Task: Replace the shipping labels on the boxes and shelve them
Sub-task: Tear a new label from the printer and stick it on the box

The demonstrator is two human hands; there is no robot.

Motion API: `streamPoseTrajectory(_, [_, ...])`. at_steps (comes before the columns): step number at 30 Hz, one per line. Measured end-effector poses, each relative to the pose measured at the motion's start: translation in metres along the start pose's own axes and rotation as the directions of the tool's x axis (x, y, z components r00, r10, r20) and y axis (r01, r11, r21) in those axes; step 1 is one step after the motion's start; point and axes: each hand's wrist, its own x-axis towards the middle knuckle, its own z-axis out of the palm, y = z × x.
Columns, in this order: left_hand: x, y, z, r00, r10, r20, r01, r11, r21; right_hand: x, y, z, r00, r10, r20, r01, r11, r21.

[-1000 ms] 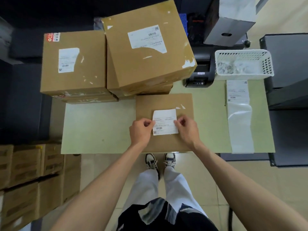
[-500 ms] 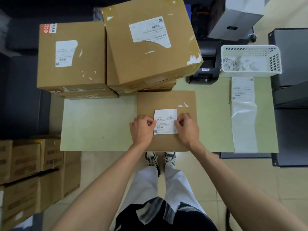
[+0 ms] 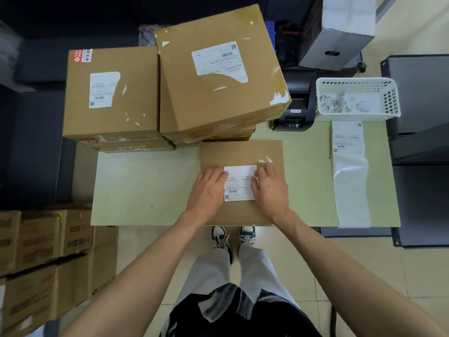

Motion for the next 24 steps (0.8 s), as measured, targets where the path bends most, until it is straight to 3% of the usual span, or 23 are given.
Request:
streamPoseTrajectory(3, [0.007,0.005,0.003,0.966,0.178,0.186,-0.193,0.979,0.067,0.004,-0.009,0.001,0.967,-0.237,0.091,0.245,0.966,-0.084])
streamPoseTrajectory(7, [0.012,0.012,0.0,0.927,0.073,0.368,-0.133,0.981,0.14,0.005,-0.007,-0.001,0.924,-0.253,0.285,0.302,0.942,-0.144])
streamPoseTrajectory(24, [-0.003,0.001,-0.011,0.928,-0.029,0.372,-0.06,0.972,0.226,-0.003,0.016,-0.011,0.911,-0.159,0.381,0.279,0.917,-0.286])
